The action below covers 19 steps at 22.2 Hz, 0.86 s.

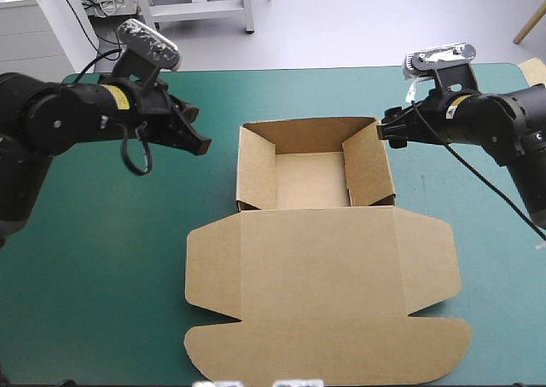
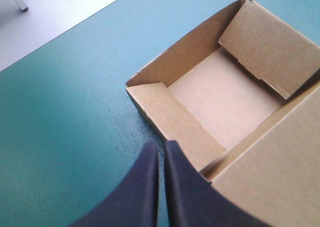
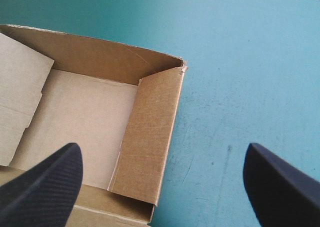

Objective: Fold the box

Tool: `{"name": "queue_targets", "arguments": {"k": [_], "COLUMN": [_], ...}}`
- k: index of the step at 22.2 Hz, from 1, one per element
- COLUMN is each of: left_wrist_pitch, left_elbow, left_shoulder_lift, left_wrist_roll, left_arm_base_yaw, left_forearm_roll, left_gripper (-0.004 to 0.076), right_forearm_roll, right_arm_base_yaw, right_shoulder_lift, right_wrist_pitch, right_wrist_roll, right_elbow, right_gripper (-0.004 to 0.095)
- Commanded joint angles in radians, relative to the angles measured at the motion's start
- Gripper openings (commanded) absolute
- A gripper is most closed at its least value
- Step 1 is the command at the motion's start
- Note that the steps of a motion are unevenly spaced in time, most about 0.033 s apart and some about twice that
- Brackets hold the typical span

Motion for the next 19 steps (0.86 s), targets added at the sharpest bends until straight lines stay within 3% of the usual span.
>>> {"name": "queue_targets", "arguments": {"k": [1, 6, 11, 19], "left_wrist_pitch": [0.021, 0.012, -0.083, -0.110], "left_elbow": [0.061, 0.457, 0.834, 1.042], "left_shoulder_lift": [-0.122, -0.357, -0.523, -0.579], "left_wrist_roll": [0.006, -0.033, -0.077, -0.189], "left_arm_base_yaw": [-0.001, -0.001, 0.000, 0.000], "left_forearm_roll": [-0.003, 0.114, 0.119, 0.107], "left_gripper": [-0.0008, -0.0008, -0.0008, -0.0008], "right_forearm_roll": [-0.016, -0.016, -0.016, -0.004], "right_arm_base_yaw": [-0.005, -0.005, -0.005, -0.005], "right_shoulder_lift": [-0.037, -0.004, 0.123, 0.335], "right_wrist_pitch": [-0.033, -0.032, -0.032, -0.038], "right_wrist_roll": [-0.010, -0.010, -0.010, 0.008], "right_elbow": [-0.027, -0.016, -0.016, -0.016], "right_gripper": [0.0804, 0.0804, 0.0804, 0.0804]}}
